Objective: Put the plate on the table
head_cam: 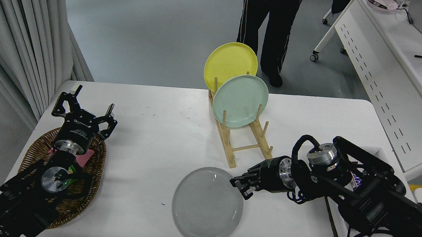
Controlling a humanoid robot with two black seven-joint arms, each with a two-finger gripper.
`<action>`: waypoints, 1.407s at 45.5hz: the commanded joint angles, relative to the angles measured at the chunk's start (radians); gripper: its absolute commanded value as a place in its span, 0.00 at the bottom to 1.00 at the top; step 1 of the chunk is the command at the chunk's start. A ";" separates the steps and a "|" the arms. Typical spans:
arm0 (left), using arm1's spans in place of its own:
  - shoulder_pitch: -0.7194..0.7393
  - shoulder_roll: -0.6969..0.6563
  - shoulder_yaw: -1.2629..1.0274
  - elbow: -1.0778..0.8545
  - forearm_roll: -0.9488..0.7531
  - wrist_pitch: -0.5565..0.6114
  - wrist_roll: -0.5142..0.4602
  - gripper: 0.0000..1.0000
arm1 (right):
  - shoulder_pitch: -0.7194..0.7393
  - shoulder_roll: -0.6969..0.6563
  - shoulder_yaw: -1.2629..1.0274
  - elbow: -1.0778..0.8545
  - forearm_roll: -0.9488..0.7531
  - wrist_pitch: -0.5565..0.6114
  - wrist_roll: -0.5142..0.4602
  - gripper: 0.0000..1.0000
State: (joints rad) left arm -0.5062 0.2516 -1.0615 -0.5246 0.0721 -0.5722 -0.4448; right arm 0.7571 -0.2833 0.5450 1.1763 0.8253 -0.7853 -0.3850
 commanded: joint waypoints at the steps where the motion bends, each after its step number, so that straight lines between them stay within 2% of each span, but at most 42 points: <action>1: 0.000 0.000 0.000 0.000 0.000 0.000 0.000 1.00 | -0.013 0.015 -0.002 -0.020 -0.026 0.000 -0.014 0.00; 32: 0.000 0.000 0.000 0.000 0.000 0.000 0.000 1.00 | -0.018 0.053 0.015 -0.095 -0.132 0.000 -0.015 0.00; 64: 0.000 0.000 0.000 0.000 0.000 0.000 0.000 1.00 | -0.015 0.053 0.019 -0.107 -0.164 0.000 -0.015 0.00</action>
State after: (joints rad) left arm -0.5062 0.2516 -1.0615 -0.5246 0.0721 -0.5722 -0.4448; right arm 0.7410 -0.2307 0.5576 1.0716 0.6674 -0.7854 -0.4006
